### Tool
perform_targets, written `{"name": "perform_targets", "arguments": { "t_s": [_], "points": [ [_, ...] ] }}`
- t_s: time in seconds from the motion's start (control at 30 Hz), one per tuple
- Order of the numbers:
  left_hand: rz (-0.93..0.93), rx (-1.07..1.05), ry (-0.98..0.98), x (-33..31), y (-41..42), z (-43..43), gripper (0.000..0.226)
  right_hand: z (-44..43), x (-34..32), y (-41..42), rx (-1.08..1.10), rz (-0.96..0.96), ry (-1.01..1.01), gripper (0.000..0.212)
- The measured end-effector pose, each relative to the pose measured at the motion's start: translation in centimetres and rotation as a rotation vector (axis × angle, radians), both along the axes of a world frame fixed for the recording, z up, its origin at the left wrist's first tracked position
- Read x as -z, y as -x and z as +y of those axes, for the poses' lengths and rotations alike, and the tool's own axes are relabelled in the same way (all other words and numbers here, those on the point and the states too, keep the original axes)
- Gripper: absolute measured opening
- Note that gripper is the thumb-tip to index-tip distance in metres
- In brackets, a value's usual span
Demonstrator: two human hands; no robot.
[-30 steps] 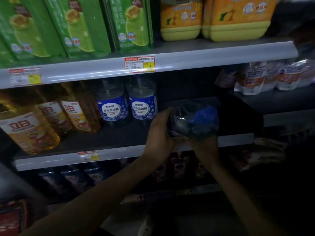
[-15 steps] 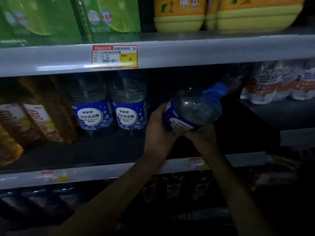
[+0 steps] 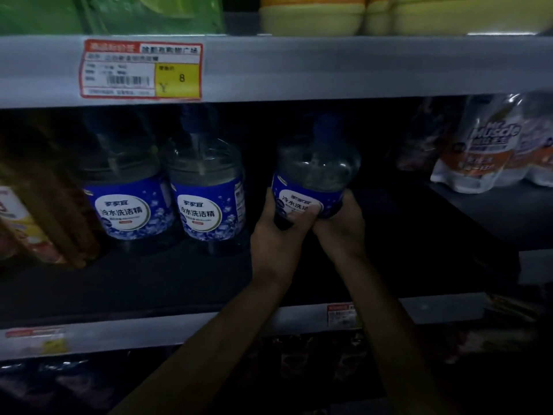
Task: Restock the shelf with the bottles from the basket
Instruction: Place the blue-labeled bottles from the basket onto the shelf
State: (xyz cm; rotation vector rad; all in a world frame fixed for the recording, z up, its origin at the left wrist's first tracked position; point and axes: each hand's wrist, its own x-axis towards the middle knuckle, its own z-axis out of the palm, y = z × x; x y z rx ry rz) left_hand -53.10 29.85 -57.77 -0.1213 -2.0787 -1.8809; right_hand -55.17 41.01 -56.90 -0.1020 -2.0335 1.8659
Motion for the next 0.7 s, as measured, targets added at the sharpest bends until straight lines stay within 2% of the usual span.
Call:
{"name": "perform_targets", "arguments": {
  "t_s": [0.1, 0.27, 0.37, 0.47, 0.57, 0.7],
  "points": [
    [-0.036, 0.002, -0.03, 0.3, 1.1, 0.0, 0.075, -0.2, 0.5, 0.9, 0.031, -0.016, -0.042, 0.07],
    [-0.104, -0.014, -0.061, 0.6, 2.2, -0.1, 0.087, -0.6, 0.6, 2.2, 0.008, -0.04, -0.062, 0.067],
    [-0.138, -0.027, -0.027, 0.6, 2.6, -0.2, 0.084, -1.0, 0.7, 3.0, 0.014, -0.051, -0.094, 0.061],
    [-0.175, -0.048, 0.034, 0.3, 3.1, -0.3, 0.093, -1.5, 1.2, 3.6, 0.015, -0.034, -0.089, 0.054],
    [-0.195, -0.048, 0.003, 0.0, 3.6, -0.5, 0.094, -2.5, 1.9, 4.1, 0.002, -0.024, -0.051, 0.061],
    [-0.214, -0.048, -0.079, -0.2, 4.1, -0.5, 0.088, -3.1, 2.3, 4.6, -0.002, -0.034, -0.101, 0.071]
  ]
}}
